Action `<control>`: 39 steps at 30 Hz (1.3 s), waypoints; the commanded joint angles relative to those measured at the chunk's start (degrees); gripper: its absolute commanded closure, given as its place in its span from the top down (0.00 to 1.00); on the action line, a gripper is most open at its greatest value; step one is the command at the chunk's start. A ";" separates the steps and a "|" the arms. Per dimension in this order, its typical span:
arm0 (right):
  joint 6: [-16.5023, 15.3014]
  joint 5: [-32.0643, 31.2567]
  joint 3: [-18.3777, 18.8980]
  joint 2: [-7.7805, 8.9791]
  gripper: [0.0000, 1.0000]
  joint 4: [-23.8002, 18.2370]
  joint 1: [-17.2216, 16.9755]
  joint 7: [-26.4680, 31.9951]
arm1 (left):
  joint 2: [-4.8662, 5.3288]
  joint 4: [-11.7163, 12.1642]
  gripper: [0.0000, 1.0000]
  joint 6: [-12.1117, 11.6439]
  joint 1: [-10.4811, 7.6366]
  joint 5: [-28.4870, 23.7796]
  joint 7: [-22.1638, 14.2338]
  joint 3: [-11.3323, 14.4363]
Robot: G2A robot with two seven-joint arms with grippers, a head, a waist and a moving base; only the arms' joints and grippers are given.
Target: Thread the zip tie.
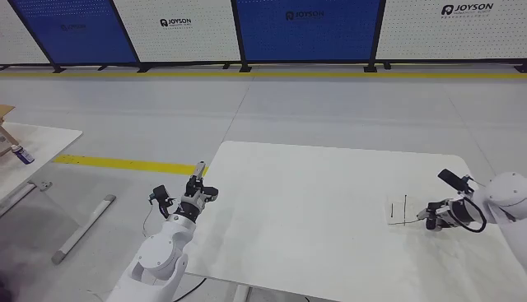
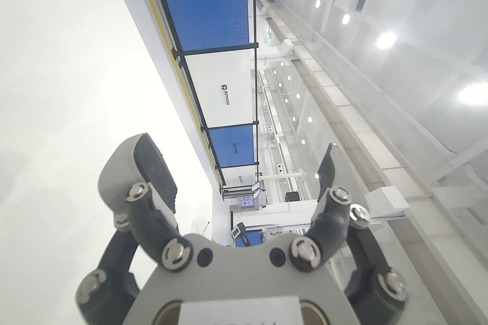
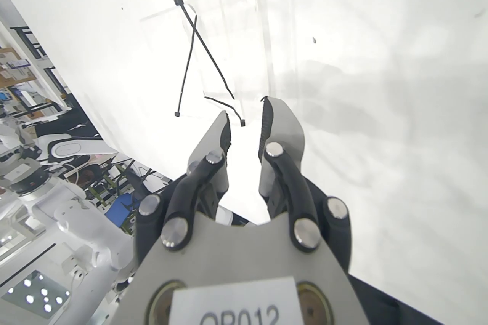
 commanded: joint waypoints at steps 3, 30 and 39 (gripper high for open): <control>0.05 -0.25 -0.63 -0.44 0.24 0.83 0.62 0.16 | 0.00 0.00 1.00 0.00 0.00 0.00 0.00 0.00; -0.04 -1.81 -1.66 -1.86 0.05 3.57 2.62 0.39 | 0.00 0.00 1.00 0.00 0.00 0.00 0.00 0.00; 0.62 -2.77 -0.71 -1.39 0.00 2.00 2.13 0.76 | 0.00 0.00 1.00 0.00 0.00 0.00 0.00 0.00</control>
